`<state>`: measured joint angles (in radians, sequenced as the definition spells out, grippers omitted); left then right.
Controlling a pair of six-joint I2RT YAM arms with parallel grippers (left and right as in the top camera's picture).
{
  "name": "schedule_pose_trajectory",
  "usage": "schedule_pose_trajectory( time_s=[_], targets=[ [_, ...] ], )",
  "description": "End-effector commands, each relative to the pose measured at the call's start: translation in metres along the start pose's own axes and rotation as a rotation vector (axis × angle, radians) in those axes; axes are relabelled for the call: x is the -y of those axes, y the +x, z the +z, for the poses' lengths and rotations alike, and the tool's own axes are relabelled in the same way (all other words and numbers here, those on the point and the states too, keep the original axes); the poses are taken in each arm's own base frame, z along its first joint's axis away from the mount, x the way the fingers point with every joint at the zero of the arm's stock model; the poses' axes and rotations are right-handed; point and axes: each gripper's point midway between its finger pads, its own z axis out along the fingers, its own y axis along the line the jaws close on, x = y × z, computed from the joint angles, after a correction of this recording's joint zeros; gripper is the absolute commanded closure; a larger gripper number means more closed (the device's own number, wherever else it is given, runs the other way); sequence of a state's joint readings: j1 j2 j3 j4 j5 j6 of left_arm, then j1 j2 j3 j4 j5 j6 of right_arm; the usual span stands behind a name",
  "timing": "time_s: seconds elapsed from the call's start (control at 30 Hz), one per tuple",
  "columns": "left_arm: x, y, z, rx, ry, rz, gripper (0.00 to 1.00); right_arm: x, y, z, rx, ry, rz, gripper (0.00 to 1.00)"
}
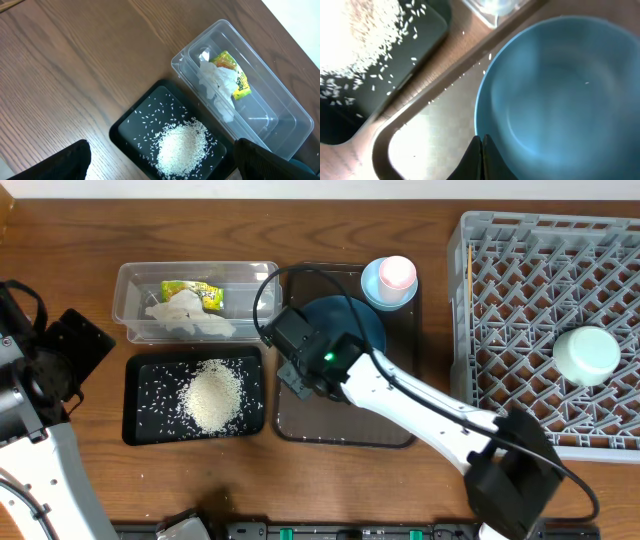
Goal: Sort waste into correct bins and load items into the dishwasher rack
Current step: 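Move the right gripper left and grasp the blue plate's rim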
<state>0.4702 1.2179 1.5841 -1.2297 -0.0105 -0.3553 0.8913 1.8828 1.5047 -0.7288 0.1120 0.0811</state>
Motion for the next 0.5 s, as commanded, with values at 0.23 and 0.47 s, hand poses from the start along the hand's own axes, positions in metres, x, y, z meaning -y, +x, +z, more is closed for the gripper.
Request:
schedule_pose_trajectory(
  time_s=[0.23, 0.47],
  targets=[
    [-0.002, -0.002, 0.000, 0.006, -0.010, -0.001, 0.07, -0.003, 0.008, 0.014, -0.048, 0.005, -0.002, 0.61],
    [-0.002, -0.002, 0.000, 0.007, -0.010, -0.001, 0.07, -0.013, 0.036, 0.057, -0.167, -0.030, -0.012, 0.51]
  ],
)
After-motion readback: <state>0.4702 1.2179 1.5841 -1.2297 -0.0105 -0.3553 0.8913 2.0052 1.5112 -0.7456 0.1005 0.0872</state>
